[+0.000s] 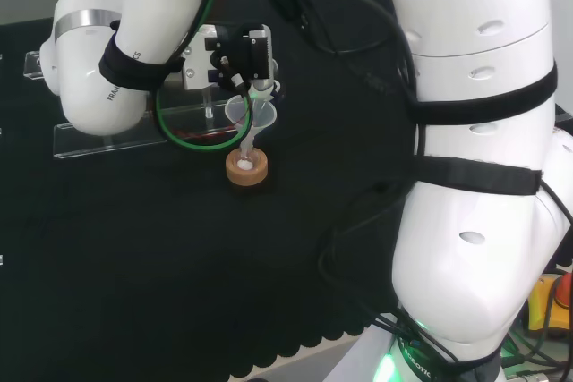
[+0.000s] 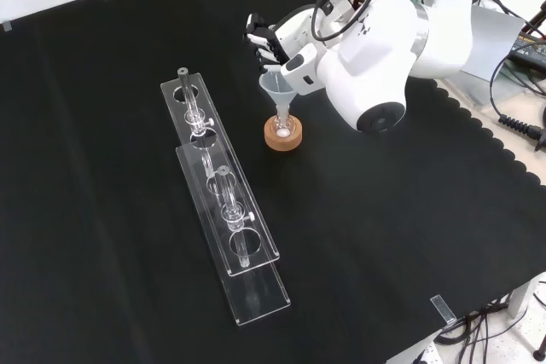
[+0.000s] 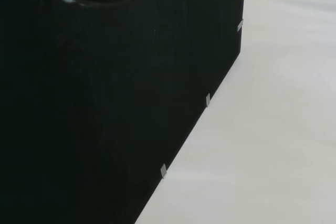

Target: Pour all the NaCl from the weighing funnel into the round-bottom flask.

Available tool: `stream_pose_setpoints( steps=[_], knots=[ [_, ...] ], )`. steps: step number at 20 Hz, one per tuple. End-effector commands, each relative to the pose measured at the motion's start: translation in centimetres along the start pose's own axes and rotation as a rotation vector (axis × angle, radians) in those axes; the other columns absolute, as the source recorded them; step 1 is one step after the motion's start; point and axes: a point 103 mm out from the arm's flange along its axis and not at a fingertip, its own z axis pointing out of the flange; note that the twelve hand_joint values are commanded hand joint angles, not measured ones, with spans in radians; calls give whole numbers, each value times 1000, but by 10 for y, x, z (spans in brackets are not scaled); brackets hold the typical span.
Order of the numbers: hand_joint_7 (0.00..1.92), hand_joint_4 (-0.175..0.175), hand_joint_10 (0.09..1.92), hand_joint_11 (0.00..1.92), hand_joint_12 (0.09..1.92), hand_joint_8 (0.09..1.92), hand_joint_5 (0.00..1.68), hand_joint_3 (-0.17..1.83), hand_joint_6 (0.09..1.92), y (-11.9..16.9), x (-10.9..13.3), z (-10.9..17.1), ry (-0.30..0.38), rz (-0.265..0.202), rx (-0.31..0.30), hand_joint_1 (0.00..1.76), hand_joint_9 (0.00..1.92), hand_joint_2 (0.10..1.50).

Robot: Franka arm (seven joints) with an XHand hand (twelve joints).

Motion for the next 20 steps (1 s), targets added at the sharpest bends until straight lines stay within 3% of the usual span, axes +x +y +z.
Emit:
stream_pose_setpoints(
  steps=[1, 10, 20],
  knots=[
    [1146, 128, 143, 1057, 888, 568, 1092, 640, 980, 0, 2, -4, -16, 1, 8, 1081, 1378, 753],
    [1147, 129, 141, 1058, 887, 568, 1092, 640, 980, 0, 5, -3, -38, 4, 20, 1081, 1380, 752],
    [1148, 130, 138, 1059, 886, 567, 1093, 641, 979, -5, 1, -1, 17, 6, -7, 1081, 1384, 752]
  ],
)
